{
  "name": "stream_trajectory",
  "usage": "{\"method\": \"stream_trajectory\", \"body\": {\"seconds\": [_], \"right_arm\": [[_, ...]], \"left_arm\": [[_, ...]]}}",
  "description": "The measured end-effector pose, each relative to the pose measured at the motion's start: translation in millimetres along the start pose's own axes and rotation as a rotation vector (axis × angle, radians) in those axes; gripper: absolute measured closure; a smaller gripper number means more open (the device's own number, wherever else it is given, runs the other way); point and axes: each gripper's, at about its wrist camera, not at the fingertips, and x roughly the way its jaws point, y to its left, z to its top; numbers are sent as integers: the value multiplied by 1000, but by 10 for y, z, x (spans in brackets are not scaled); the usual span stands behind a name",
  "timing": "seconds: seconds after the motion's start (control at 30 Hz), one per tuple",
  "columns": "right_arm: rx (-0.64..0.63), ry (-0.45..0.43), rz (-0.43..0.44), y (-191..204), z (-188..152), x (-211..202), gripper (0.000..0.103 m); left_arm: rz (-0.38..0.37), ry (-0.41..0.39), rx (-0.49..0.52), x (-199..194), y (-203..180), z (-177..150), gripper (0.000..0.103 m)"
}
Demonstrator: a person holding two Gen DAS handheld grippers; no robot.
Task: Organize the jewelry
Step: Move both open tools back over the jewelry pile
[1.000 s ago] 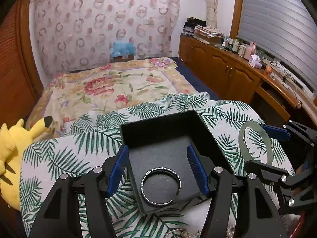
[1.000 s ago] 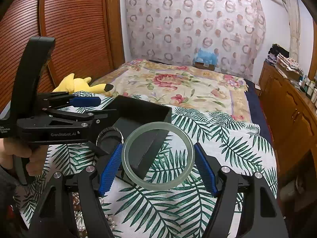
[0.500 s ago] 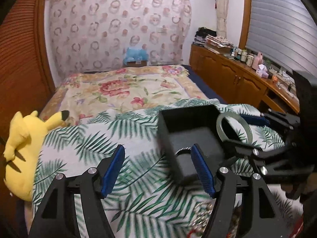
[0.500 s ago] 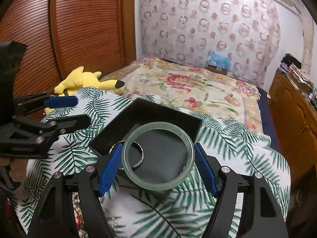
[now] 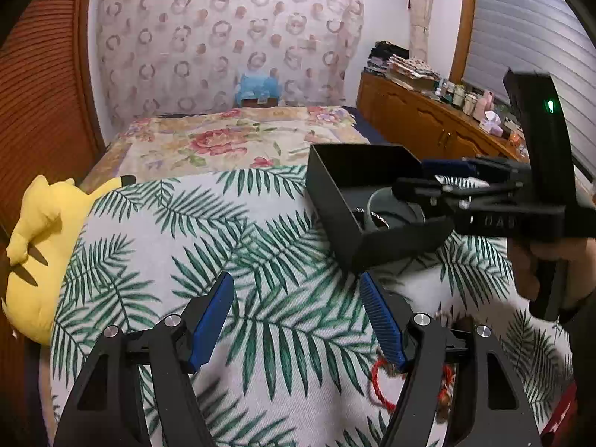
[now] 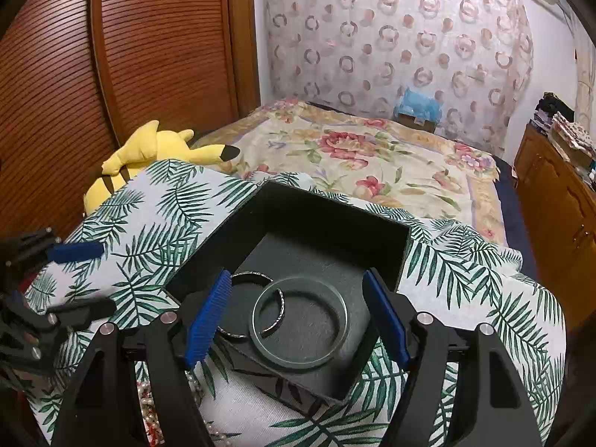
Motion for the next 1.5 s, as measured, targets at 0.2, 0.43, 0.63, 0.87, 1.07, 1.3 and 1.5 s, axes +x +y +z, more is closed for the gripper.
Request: {"method": "stream_trajectory", "body": {"seconds": [0.2,0.43,0.63,0.87,1.07,1.3,1.5], "right_arm": [[-7,-41,9,116,-187,-389,27],[-23,-39,42,399,-760,-862,27],[-33,-11,86,690,-1202,-1075,27],[-19,36,131,954,-1535,-1131,27],[-27,82,138,1063,-1623,-1023,27],[-43,115,121,1134,-1666,-937,27],[-54,129,92,1161,-1662,-873,27]], "left_arm": [[-27,7,-2,-107,-78,-185,36],[-45,13,-15,-268,-111,-429,36],[-50,6,-21,-436,-130,-581,30],[-49,-6,-20,-594,-178,-711,29],[-43,7,-10,-605,-225,-790,29],[-40,13,-2,-590,-263,-845,29],[-43,17,-13,-584,-245,-873,29]]}}
